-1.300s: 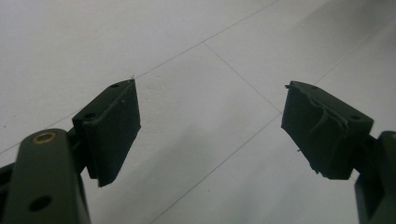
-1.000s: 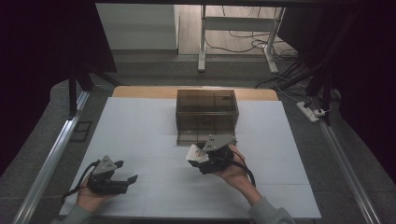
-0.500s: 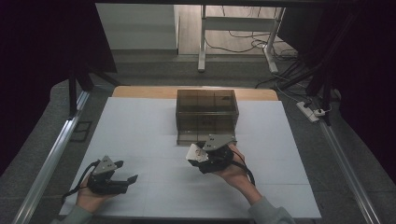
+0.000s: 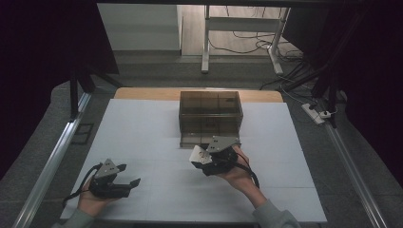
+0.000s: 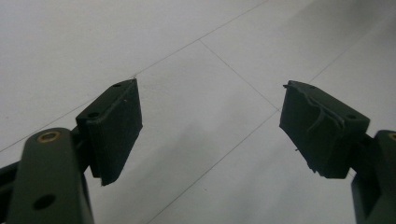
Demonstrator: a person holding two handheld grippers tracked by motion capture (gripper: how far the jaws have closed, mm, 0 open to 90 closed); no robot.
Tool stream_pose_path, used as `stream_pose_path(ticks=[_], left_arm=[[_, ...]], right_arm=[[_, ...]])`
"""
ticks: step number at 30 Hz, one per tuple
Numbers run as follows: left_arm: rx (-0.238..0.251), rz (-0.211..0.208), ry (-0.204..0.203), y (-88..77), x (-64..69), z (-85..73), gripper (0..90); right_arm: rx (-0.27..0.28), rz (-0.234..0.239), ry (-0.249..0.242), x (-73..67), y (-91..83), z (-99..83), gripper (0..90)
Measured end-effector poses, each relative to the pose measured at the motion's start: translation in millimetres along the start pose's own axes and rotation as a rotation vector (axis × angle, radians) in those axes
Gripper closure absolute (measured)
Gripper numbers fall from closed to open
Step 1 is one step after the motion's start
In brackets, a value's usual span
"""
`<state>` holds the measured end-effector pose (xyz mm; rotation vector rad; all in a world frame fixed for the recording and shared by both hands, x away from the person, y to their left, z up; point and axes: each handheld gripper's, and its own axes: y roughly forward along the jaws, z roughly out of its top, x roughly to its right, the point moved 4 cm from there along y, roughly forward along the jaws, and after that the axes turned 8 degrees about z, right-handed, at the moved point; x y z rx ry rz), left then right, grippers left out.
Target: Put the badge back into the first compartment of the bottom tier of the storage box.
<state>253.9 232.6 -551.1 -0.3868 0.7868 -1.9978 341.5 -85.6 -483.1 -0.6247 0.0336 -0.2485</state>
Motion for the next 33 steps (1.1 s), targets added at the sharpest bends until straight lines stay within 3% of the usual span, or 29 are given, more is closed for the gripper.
stream_pose_path(ticks=[17, 33], left_arm=[[0.010, 0.007, -0.010, -2.1, -2.0, 1.0, 20.5], [0.016, 0.008, -0.020, -3.7, -2.9, 1.7, 20.4]], right_arm=[[0.002, 0.004, 0.001, 2.5, 3.9, 4.4, 33.3], [-0.007, -0.007, 0.050, 28.6, 16.3, 4.0, 33.3]])
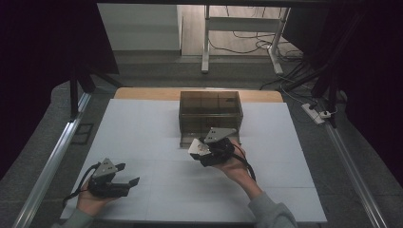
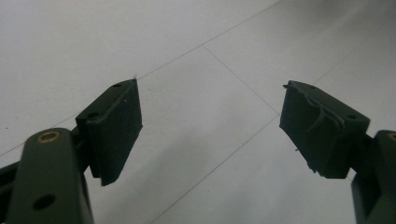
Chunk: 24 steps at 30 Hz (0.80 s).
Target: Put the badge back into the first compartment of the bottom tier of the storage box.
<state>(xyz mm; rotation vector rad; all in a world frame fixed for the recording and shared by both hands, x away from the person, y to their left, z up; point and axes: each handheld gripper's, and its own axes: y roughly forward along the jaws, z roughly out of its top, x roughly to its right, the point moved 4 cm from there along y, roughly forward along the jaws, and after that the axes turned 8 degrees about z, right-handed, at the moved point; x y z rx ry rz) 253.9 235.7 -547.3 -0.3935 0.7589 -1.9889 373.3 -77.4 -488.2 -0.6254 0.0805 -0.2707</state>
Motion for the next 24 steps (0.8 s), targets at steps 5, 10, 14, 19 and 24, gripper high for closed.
stream_pose_path(ticks=[5, 10, 14, 19, 24], left_arm=[[0.002, -0.001, -0.001, -0.8, -0.3, 0.1, 20.4], [0.005, -0.002, 0.001, -1.4, -0.7, 0.2, 20.4], [0.007, -0.004, 0.002, -1.6, -0.4, 0.0, 20.4], [0.008, -0.006, 0.002, -1.7, -0.5, 0.1, 20.3], [0.008, -0.005, 0.003, -1.9, -0.3, 0.0, 20.3]], right_arm=[[0.021, 0.009, 0.013, 13.2, 10.1, 10.6, 33.3], [0.000, 0.001, 0.007, 29.2, 23.3, 18.4, 33.2], [-0.007, 0.000, -0.001, 38.5, 32.2, 23.1, 33.2], [-0.029, -0.020, -0.027, 43.5, 41.2, 22.4, 33.2], [-0.059, -0.031, -0.015, 50.0, 49.9, 16.7, 33.1]])
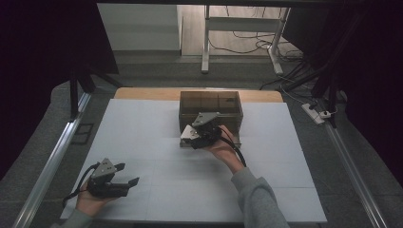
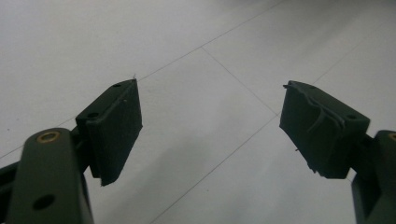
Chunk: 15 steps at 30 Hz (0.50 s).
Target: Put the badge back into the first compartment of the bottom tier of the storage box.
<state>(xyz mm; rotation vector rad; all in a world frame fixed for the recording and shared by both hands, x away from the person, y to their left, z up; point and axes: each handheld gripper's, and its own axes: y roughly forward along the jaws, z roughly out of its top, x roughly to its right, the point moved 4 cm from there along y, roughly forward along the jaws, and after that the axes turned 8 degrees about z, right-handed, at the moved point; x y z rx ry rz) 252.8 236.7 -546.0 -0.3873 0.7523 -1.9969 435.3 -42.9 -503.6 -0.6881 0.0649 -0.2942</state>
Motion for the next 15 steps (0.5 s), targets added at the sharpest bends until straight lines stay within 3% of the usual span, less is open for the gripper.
stream_pose_path(ticks=[6, 15], left_arm=[[0.000, 0.000, -0.001, 0.3, -0.2, 0.1, 20.3], [0.003, -0.001, -0.005, -0.6, -0.6, 0.4, 20.3]], right_arm=[[-0.025, -0.026, -0.003, 3.3, 3.8, -6.2, 26.4], [0.006, -0.028, 0.029, -0.5, -13.3, -6.3, 27.2]])
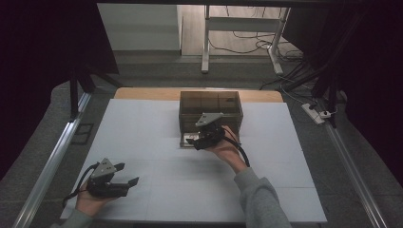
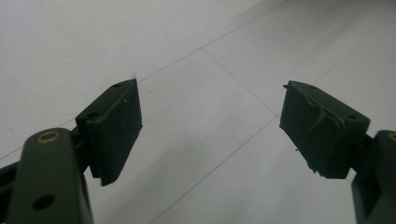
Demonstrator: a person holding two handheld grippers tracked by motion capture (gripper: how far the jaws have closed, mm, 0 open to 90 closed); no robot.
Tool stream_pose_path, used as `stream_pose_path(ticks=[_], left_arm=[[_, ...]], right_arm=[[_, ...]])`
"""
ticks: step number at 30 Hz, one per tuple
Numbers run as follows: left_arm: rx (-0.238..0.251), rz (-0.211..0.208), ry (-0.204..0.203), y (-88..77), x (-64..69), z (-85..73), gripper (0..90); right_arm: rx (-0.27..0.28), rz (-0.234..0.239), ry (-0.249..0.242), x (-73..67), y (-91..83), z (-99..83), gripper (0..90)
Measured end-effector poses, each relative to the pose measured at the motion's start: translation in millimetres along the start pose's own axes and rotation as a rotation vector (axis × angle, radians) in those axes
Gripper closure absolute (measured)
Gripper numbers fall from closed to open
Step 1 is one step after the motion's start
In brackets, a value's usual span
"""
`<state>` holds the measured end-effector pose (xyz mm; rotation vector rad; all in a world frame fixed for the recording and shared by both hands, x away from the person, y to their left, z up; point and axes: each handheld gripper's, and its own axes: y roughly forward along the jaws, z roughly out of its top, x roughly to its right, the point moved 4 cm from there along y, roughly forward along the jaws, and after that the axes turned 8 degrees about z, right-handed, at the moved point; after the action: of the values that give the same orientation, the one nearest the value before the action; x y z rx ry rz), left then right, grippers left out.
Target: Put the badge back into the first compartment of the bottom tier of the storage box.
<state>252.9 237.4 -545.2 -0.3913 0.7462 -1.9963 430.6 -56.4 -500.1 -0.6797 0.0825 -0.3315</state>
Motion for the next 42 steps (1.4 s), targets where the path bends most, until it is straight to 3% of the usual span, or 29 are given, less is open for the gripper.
stream_pose_path(ticks=[6, 11, 21, 42], left_arm=[[0.000, -0.003, -0.002, 0.1, 0.1, 0.1, 20.3], [0.002, -0.004, -0.005, -0.6, -0.3, 0.3, 20.3], [0.004, -0.013, -0.020, 0.4, -1.0, 1.9, 20.3], [-0.004, -0.012, -0.014, 2.6, 0.0, 1.1, 20.4]], right_arm=[[0.050, 0.007, 0.047, -11.3, -23.1, -15.2, 28.1], [0.051, 0.002, 0.068, -21.4, -49.3, -36.3, 28.2], [0.069, -0.081, 0.111, -33.7, -116.0, -89.0, 29.0], [0.063, -0.135, 0.218, -45.6, -159.5, -164.1, 28.6]])
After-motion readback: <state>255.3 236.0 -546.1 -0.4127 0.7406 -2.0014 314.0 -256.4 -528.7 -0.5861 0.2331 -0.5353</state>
